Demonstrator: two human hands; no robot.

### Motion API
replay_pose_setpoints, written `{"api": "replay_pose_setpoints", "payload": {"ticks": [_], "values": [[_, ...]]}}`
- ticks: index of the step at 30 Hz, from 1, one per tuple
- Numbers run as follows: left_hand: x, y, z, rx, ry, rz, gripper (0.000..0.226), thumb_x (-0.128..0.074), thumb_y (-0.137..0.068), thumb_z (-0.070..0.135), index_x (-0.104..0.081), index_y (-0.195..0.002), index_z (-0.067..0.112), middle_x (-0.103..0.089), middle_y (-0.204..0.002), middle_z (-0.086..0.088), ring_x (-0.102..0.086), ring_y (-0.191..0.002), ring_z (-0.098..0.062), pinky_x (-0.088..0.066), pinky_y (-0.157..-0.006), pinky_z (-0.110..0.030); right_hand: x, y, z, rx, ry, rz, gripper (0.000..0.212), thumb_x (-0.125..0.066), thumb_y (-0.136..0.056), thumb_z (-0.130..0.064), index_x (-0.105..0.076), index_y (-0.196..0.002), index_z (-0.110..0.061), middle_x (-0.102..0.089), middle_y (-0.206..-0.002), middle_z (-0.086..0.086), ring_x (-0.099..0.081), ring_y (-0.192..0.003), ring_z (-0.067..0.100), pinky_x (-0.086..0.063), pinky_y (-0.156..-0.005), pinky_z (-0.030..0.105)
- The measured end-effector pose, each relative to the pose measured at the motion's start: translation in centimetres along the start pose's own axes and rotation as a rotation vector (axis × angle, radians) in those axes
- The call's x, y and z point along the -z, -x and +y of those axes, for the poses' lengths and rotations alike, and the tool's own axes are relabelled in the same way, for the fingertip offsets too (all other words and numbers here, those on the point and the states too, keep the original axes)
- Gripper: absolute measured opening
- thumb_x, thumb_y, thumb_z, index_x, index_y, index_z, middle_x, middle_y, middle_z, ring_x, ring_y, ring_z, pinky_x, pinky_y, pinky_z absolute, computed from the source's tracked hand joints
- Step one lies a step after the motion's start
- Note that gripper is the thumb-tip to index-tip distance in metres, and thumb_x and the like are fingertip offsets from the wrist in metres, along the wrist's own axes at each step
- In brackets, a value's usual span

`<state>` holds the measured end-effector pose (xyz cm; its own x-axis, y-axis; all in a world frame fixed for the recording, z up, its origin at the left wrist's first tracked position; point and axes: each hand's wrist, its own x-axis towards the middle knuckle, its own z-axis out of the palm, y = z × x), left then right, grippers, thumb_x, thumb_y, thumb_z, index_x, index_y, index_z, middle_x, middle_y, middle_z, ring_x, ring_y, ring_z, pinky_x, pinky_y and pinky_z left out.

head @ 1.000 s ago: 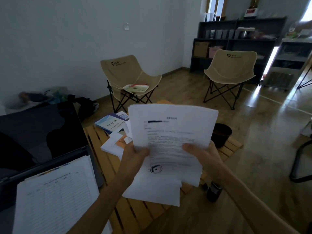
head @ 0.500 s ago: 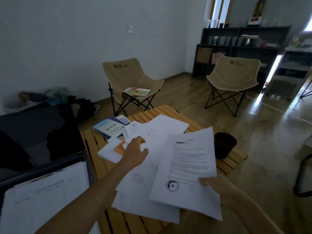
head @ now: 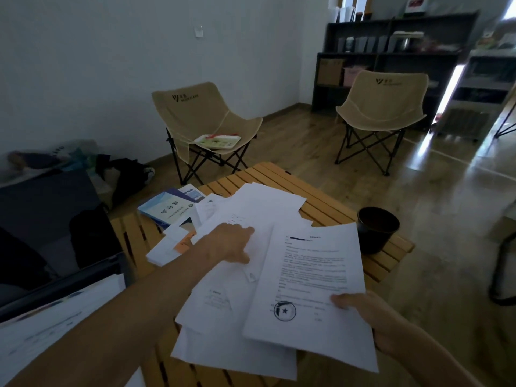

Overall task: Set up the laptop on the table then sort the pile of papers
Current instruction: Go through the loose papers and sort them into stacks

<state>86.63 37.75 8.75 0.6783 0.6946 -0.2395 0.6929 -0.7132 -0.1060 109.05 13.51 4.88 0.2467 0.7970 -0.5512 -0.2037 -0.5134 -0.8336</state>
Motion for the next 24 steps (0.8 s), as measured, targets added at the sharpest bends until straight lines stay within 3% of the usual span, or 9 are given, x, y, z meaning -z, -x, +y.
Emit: {"api": "replay_pose_setpoints", "payload": {"ticks": [5, 6, 9, 10, 11, 13, 17, 22, 24], "values": [[-1.8, 2.3, 0.9, -0.045, -0.259, 0.066, 0.061, -0.061, -0.088, 0.041, -0.039, -0.139, 0.015, -0.057, -0.125, -0.011, -0.055, -0.114, -0.027, -0.037, -0.098, -0.039, -0.1, 1.1, 0.5, -0.006, -0.037, -0.021, 0.036, -0.065, -0.089, -0.001, -0.063, -0.124, -0.009, -0.075, -0.110, 0.016, -0.071, -0.101, 0.042, -0.051, -0.097, 0.061], [-2.4, 2.8, 0.9, -0.038, -0.304, 0.134, 0.059, -0.068, -0.082, 0.039, -0.048, -0.132, 0.014, -0.062, -0.116, -0.010, -0.060, -0.105, -0.026, -0.042, -0.093, -0.038, -0.2, 1.4, 0.5, -0.009, -0.038, -0.030, 0.037, -0.065, -0.088, -0.001, -0.062, -0.125, -0.010, -0.075, -0.110, 0.016, -0.071, -0.101, 0.042, -0.051, -0.097, 0.061], [-3.9, 4.3, 0.3, 0.036, -0.277, 0.256, 0.058, -0.094, -0.026, 0.028, -0.071, -0.078, 0.018, -0.062, -0.055, -0.002, -0.060, -0.046, -0.016, -0.049, -0.053, -0.027, -0.3, 2.2, 0.7, -0.016, -0.031, -0.075, 0.041, -0.065, -0.088, 0.001, -0.059, -0.127, -0.011, -0.075, -0.111, 0.016, -0.071, -0.100, 0.041, -0.053, -0.096, 0.058], [-3.9, 5.0, 0.1, 0.073, -0.226, 0.278, 0.054, -0.094, -0.028, 0.027, -0.070, -0.075, 0.018, -0.061, -0.052, -0.001, -0.059, -0.043, -0.016, -0.048, -0.050, -0.025, -0.3, 2.4, 0.7, -0.018, -0.026, -0.083, 0.042, -0.065, -0.088, 0.001, -0.059, -0.127, -0.011, -0.075, -0.111, 0.016, -0.072, -0.100, 0.041, -0.053, -0.096, 0.058], [-3.8, 6.0, -0.1, 0.131, -0.129, 0.278, 0.044, -0.090, -0.050, 0.031, -0.070, -0.086, 0.018, -0.067, -0.063, -0.003, -0.064, -0.053, -0.017, -0.051, -0.056, -0.027, -0.3, 2.6, 0.8, -0.023, -0.020, -0.085, 0.041, -0.065, -0.088, 0.001, -0.059, -0.127, -0.011, -0.075, -0.111, 0.016, -0.072, -0.100, 0.041, -0.053, -0.096, 0.058], [-4.0, 7.5, -0.5, 0.281, 0.054, 0.314, 0.028, -0.057, -0.091, 0.036, -0.060, -0.114, 0.021, -0.070, -0.101, -0.002, -0.066, -0.089, -0.019, -0.049, -0.078, -0.031, -0.1, 2.8, 1.0, -0.034, -0.008, -0.086, 0.040, -0.066, -0.088, 0.000, -0.060, -0.127, -0.010, -0.075, -0.112, 0.017, -0.071, -0.101, 0.041, -0.051, -0.098, 0.060], [-5.8, 10.4, -1.0, 0.275, 0.245, 0.292, 0.054, -0.050, -0.091, 0.048, -0.043, -0.139, 0.023, -0.054, -0.135, 0.003, -0.054, -0.118, -0.017, -0.042, -0.099, -0.032, -0.1, 3.1, 1.1, -0.049, 0.006, -0.105, 0.042, -0.068, -0.087, -0.003, -0.060, -0.127, -0.010, -0.074, -0.113, 0.016, -0.071, -0.103, 0.040, -0.050, -0.099, 0.060], [-8.2, 12.6, 1.6, 0.275, 0.299, 0.282, 0.082, -0.037, -0.085, 0.075, -0.034, -0.147, 0.021, -0.039, -0.149, 0.003, -0.037, -0.134, -0.016, -0.033, -0.111, -0.034, -0.5, 3.6, 1.1, -0.014, 0.050, -0.102, 0.037, -0.065, -0.089, -0.001, -0.060, -0.124, -0.011, -0.076, -0.109, 0.013, -0.073, -0.099, 0.037, -0.054, -0.094, 0.056], [-8.7, 13.5, 3.0, 0.296, 0.304, 0.324, 0.088, -0.034, -0.080, 0.083, -0.037, -0.144, 0.022, -0.044, -0.143, 0.005, -0.040, -0.129, -0.016, -0.036, -0.106, -0.035, -0.6, 3.7, 1.2, -0.005, 0.072, -0.107, 0.035, -0.064, -0.090, -0.001, -0.061, -0.123, -0.012, -0.076, -0.107, 0.012, -0.073, -0.097, 0.036, -0.056, -0.092, 0.054]]}}
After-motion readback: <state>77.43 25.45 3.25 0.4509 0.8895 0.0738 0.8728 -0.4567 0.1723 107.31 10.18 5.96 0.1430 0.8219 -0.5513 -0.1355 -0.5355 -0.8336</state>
